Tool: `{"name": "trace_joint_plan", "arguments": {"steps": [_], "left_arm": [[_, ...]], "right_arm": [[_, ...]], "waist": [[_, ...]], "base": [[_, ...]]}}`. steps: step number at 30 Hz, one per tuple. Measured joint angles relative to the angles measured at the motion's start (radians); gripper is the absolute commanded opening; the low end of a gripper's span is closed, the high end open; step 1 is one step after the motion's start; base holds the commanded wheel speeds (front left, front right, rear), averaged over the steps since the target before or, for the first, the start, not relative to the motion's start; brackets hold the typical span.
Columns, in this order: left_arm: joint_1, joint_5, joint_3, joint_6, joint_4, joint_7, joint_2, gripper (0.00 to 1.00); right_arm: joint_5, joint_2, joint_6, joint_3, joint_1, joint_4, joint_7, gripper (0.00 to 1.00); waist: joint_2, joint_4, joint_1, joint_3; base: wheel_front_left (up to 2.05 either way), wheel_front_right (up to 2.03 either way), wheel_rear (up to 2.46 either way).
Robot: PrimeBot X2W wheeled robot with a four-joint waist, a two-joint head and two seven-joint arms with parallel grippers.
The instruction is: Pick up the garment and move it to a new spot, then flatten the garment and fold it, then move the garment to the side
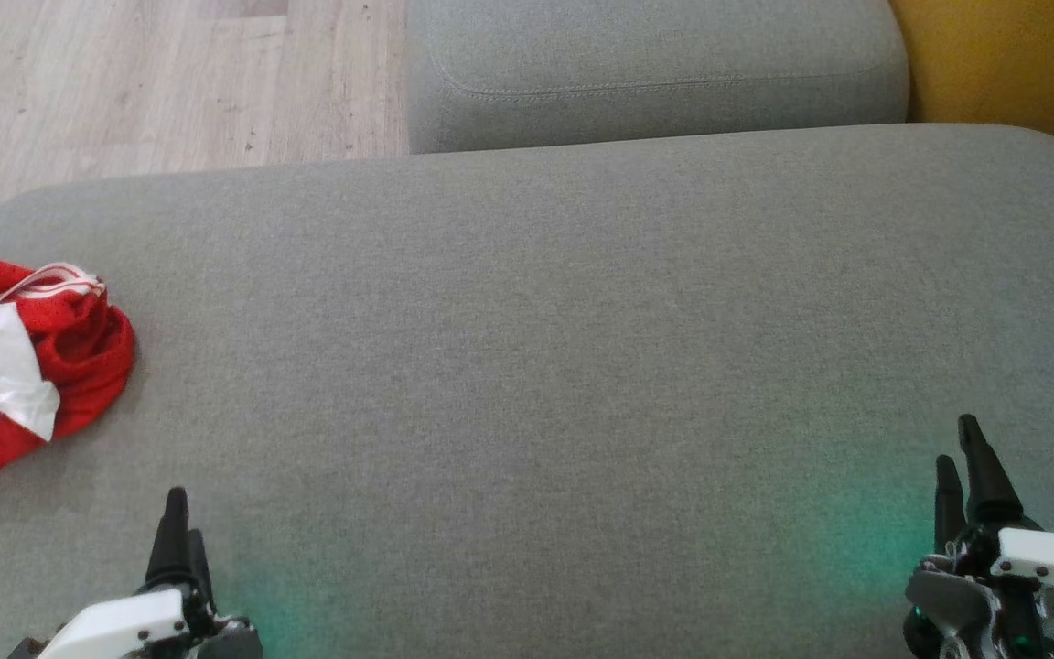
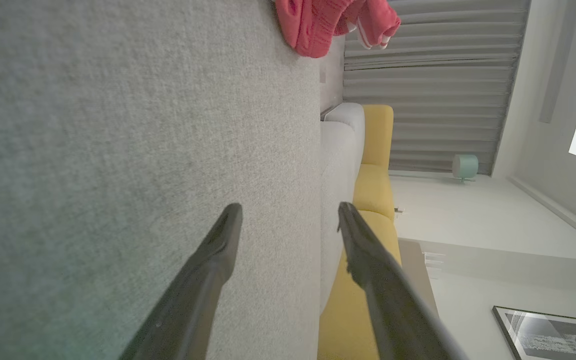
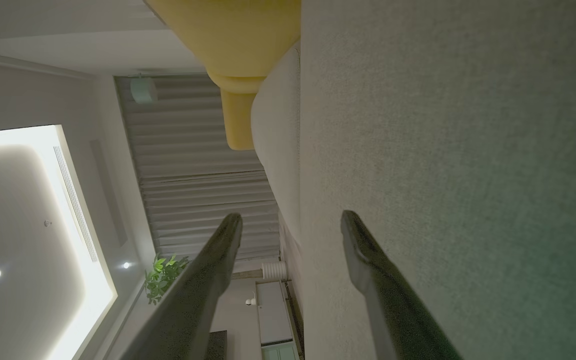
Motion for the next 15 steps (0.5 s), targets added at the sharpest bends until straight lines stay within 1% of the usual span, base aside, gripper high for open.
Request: {"name": "trace_joint_plan", "arguments": {"steps": [3,7,15], "left_arm": [[-0.005,0.005,-0.002,0.000,-0.001,-0.009,0.000,1.00],[-0.005,0.043,-0.002,0.000,-0.002,-0.019,0.000,1.00],[-0.009,0.150,-0.003,0.000,-0.004,-0.045,0.000,1.00]], "right_arm": [[-0.009,0.000,0.000,0.007,-0.003,-0.004,-0.006,1.00],[-0.032,-0.003,0.000,0.026,-0.003,-0.005,-0.020,1.00],[-0.129,-0.007,0.000,0.033,-0.026,-0.004,-0.046,1.00]], "waist": [[0.0000,0.000,0.0001,0.001],[0.0000,0.000,0.0001,0.003],[0.0000,-0.001,0.0001,0.008]], "base": [[0.00,0.00,0.00],[0.00,0.00,0.00],[0.00,0.00,0.00]]}}
